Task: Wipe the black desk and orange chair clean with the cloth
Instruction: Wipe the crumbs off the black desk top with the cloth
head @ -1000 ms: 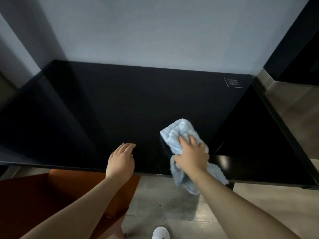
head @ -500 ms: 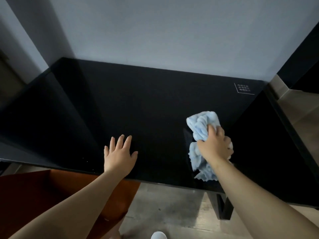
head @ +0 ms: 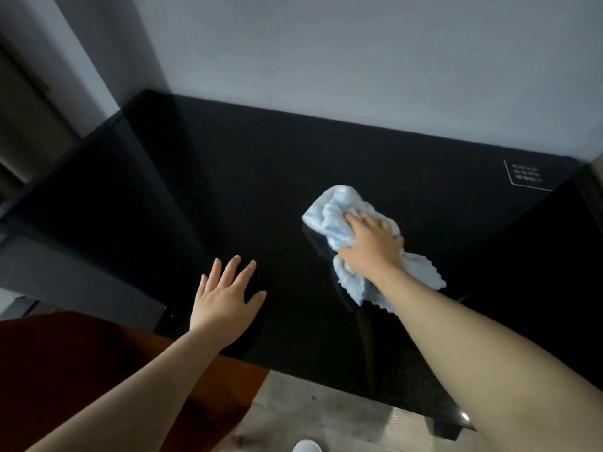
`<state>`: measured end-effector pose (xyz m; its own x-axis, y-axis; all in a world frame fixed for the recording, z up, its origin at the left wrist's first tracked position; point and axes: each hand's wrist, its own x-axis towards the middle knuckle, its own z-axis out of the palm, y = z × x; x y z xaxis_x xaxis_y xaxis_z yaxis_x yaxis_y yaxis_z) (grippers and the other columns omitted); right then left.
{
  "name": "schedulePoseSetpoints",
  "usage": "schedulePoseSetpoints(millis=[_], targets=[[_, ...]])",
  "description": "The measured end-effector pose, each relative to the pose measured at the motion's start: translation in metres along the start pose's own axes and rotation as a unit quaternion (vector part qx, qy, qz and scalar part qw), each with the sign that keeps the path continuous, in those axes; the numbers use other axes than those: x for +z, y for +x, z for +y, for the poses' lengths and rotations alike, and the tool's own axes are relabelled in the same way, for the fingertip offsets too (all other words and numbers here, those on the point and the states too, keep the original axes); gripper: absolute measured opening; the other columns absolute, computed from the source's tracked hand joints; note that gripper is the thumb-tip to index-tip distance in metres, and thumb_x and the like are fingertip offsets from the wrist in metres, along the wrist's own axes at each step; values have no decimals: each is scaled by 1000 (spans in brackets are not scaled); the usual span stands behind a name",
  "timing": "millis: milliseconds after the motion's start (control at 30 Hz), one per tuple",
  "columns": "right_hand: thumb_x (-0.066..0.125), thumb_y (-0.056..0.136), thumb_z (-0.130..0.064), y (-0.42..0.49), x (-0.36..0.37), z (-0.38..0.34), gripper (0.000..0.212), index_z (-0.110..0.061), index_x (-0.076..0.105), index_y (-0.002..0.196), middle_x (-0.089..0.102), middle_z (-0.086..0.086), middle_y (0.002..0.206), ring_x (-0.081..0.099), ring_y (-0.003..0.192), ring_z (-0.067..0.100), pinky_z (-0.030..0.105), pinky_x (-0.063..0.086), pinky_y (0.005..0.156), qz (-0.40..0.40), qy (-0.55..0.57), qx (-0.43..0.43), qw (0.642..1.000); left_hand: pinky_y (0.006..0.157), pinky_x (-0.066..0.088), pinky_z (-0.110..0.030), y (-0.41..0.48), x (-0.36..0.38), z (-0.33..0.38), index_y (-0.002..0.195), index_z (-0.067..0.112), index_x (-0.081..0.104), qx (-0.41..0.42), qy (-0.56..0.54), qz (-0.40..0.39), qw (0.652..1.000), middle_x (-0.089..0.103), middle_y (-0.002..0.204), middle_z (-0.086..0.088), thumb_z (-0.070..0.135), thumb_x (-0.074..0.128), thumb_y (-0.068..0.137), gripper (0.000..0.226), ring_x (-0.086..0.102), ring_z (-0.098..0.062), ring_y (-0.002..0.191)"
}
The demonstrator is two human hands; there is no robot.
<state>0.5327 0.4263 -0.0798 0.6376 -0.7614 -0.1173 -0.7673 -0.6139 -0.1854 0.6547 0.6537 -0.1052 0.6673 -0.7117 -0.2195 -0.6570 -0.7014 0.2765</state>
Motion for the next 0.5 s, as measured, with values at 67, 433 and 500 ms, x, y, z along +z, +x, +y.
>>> schedulePoseSetpoints(millis=[67,433,500], targets=[[54,84,-41,-24,9,-14,61,-43,29,139,28,-18,148,29,130,21,45,32,99,-16,0,-100,995,116,-3,-37,1,-4,-5,147,39,18,2,-36,2,999,6,158,8,46,31,98,51,-9,-19,145],[56,82,-30,-66,-2,-12,48,-34,50,129,47,-14,135,41,125,21,44,38,96,30,109,-65,991,113,19,-29,-7,-24,-23,141,24,40,42,-90,48,994,41,147,3,21,38,99,42,21,-13,142],[54,84,-36,-76,8,-24,53,-39,40,135,37,-18,142,33,127,19,42,33,96,-6,46,-78,996,114,18,-31,-16,-24,-27,140,22,41,47,-83,66,993,42,146,3,20,37,99,41,20,-13,143]])
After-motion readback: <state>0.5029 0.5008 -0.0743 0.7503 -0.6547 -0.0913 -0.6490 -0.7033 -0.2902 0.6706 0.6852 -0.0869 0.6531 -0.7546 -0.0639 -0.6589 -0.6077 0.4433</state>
